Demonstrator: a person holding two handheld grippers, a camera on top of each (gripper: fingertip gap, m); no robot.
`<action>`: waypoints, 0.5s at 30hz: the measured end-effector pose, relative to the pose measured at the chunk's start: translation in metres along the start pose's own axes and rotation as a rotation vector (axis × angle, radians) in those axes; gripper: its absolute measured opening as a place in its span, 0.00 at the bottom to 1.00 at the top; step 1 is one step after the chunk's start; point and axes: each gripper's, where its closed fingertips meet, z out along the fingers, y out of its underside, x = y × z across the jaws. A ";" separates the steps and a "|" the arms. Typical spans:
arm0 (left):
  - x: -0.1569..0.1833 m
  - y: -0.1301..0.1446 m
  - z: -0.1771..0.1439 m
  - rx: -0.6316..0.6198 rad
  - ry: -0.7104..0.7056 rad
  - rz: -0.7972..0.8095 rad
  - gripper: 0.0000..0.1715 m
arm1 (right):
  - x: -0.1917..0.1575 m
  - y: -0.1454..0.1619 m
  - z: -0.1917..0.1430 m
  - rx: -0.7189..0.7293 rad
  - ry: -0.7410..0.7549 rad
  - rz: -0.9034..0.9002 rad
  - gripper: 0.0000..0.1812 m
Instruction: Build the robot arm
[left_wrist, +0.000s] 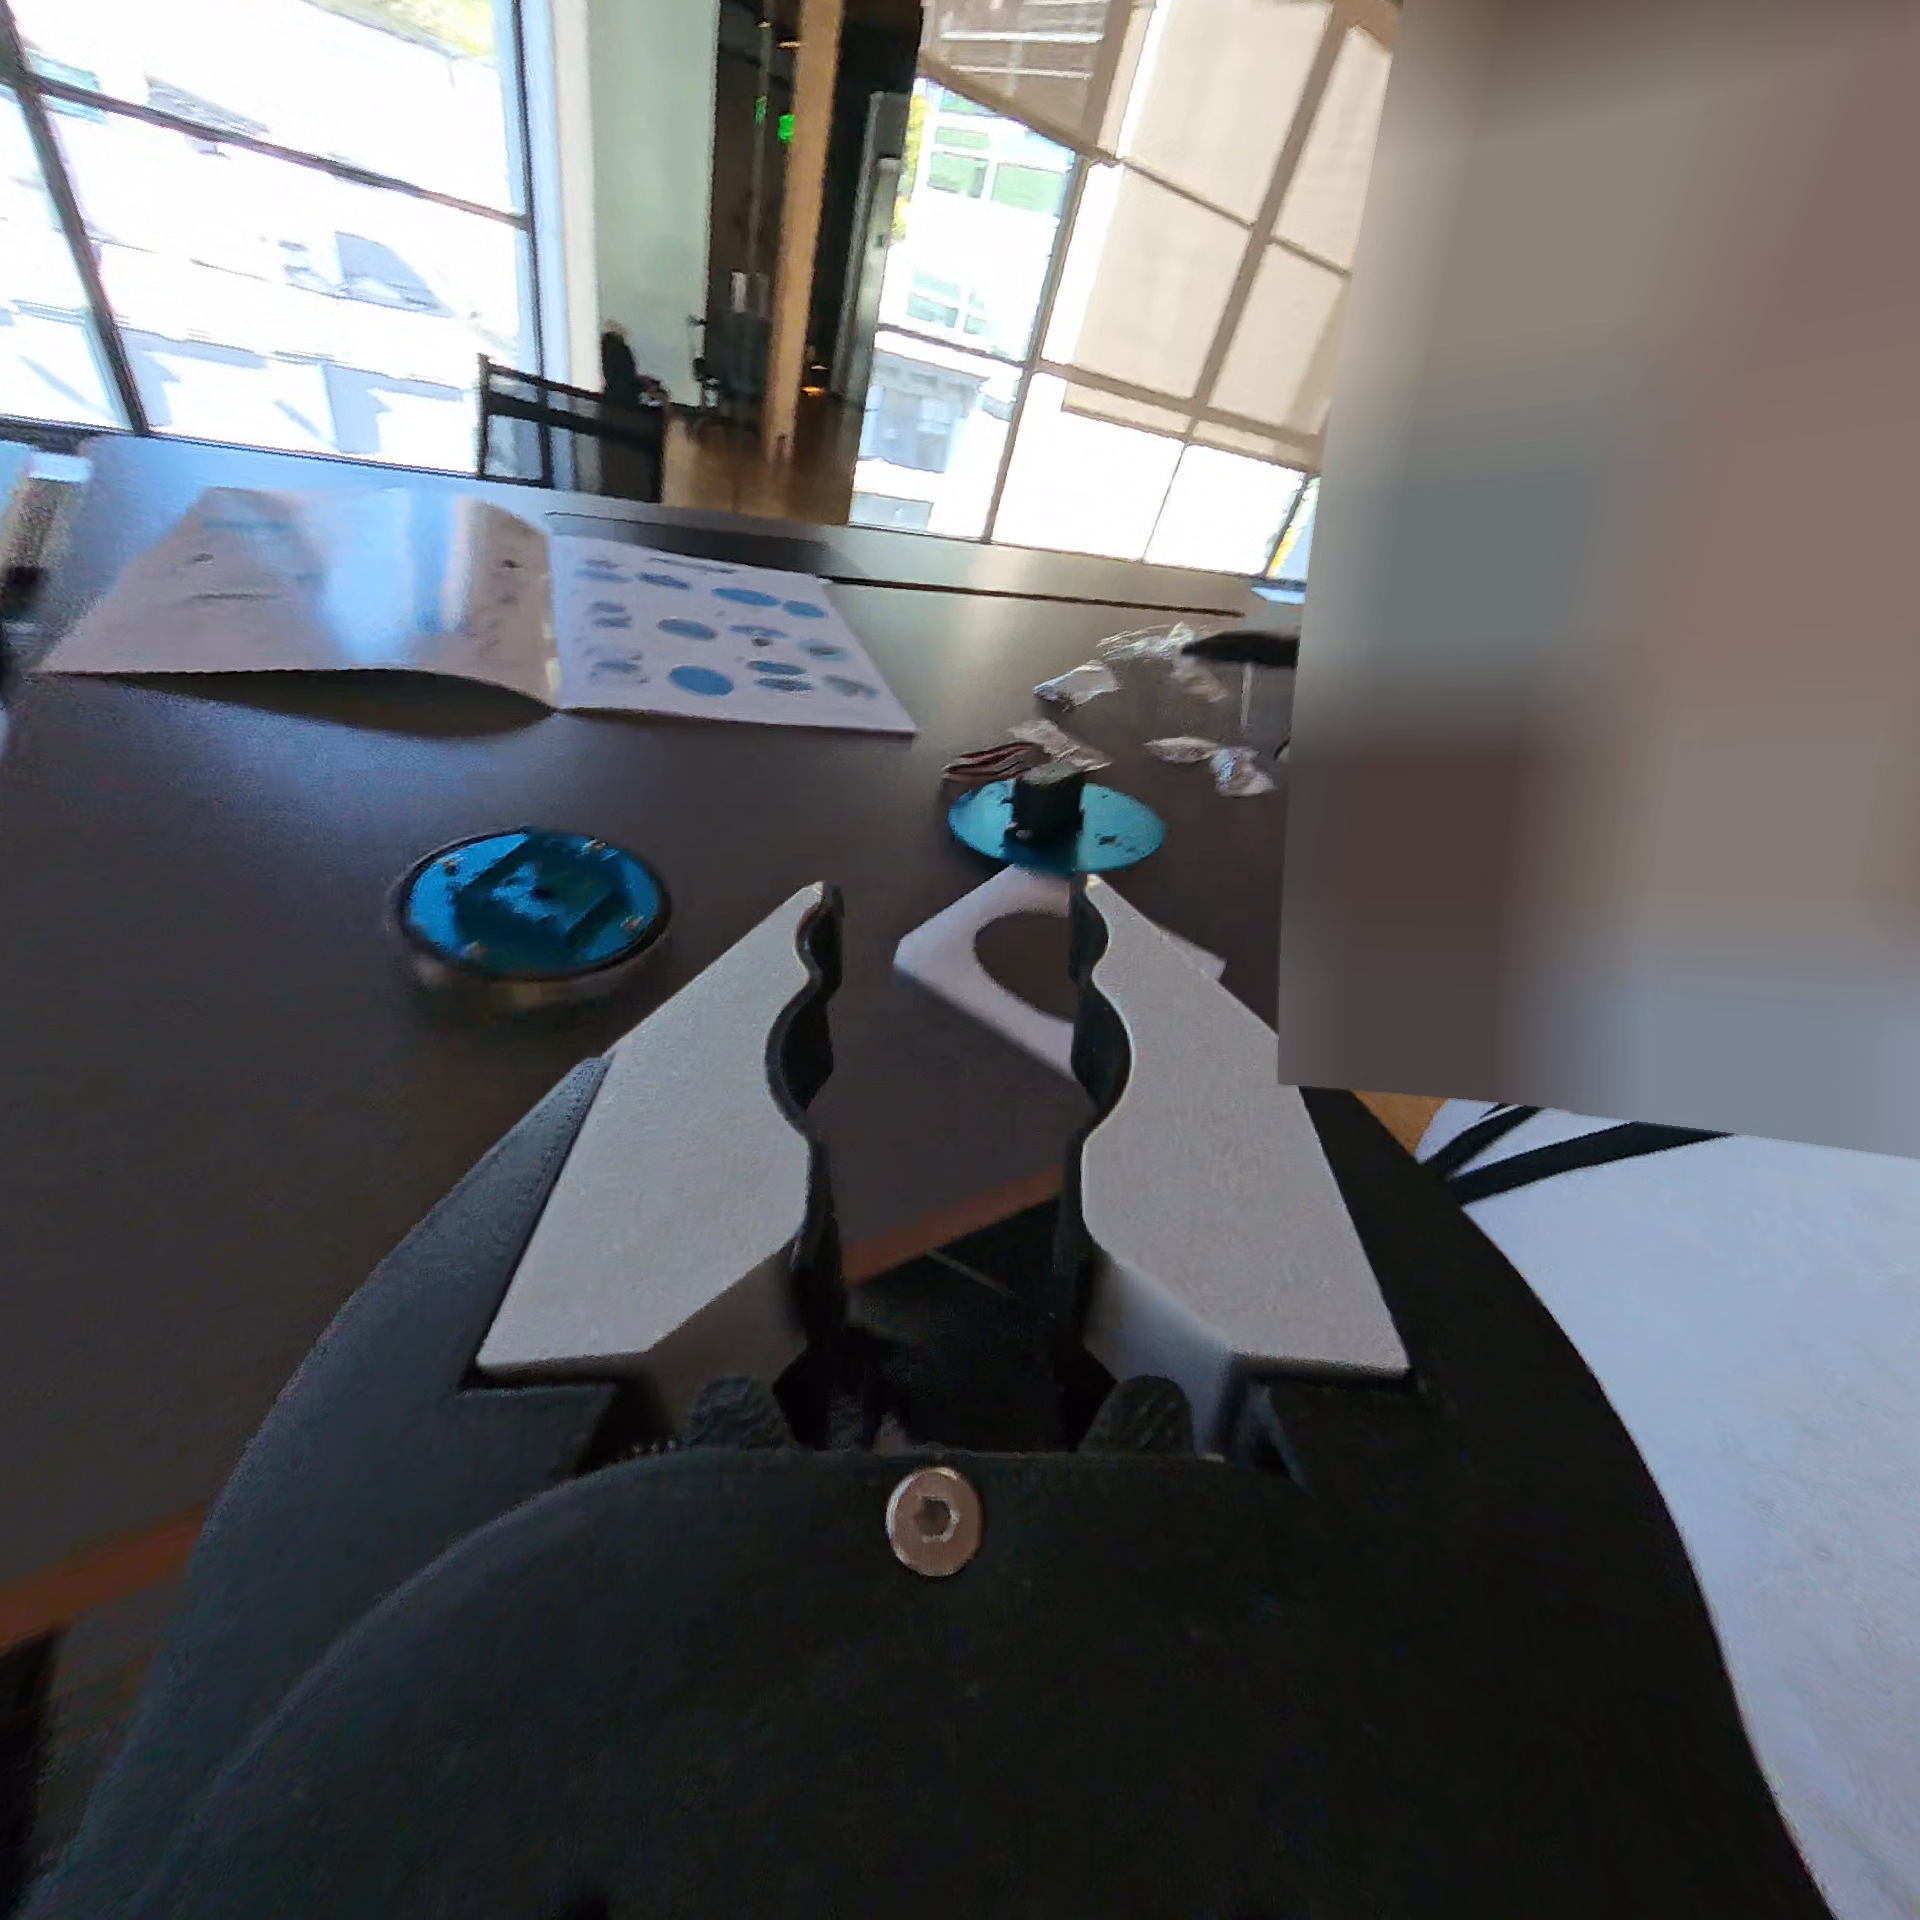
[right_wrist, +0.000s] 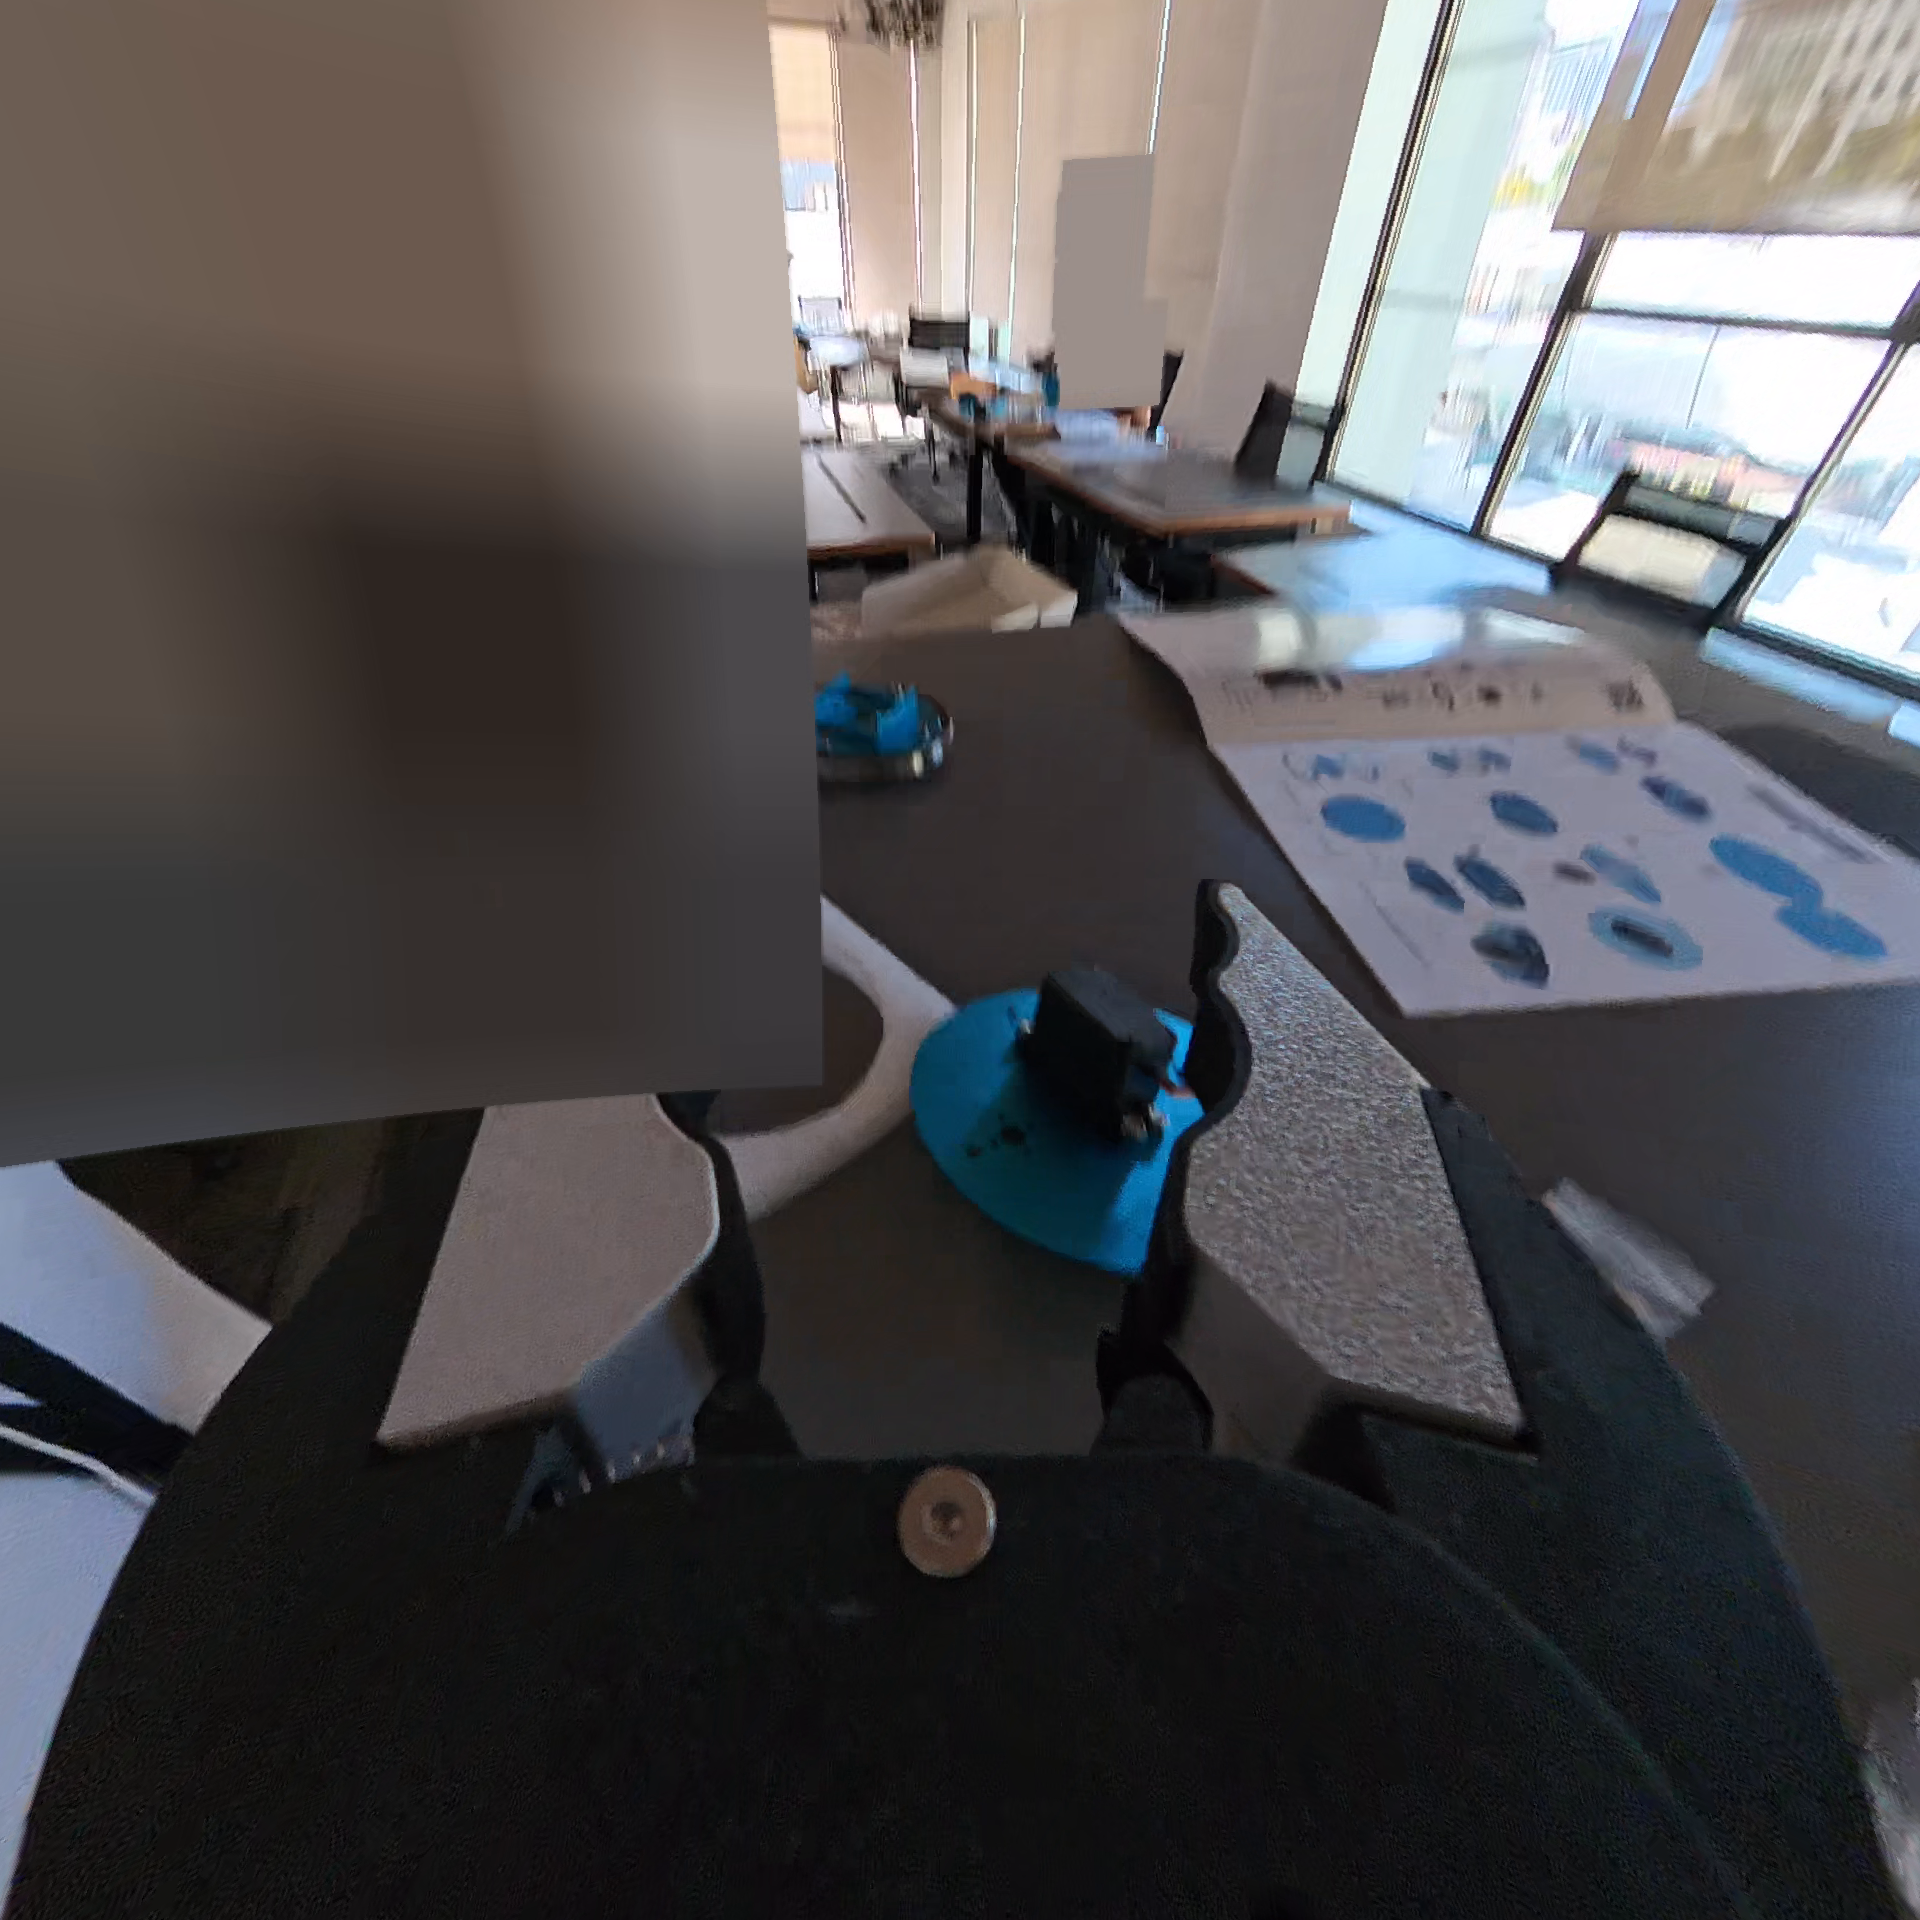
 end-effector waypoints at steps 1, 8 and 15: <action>-0.002 0.000 -0.020 0.008 -0.049 0.023 0.25 | -0.008 -0.012 0.001 0.054 -0.018 -0.006 0.49; -0.027 0.013 -0.201 0.072 -0.398 0.055 0.38 | -0.141 -0.086 0.071 0.304 -0.249 -0.094 0.47; -0.106 0.078 -0.418 -0.080 -0.790 0.101 0.49 | -0.306 -0.075 0.292 0.188 -0.355 -0.110 0.49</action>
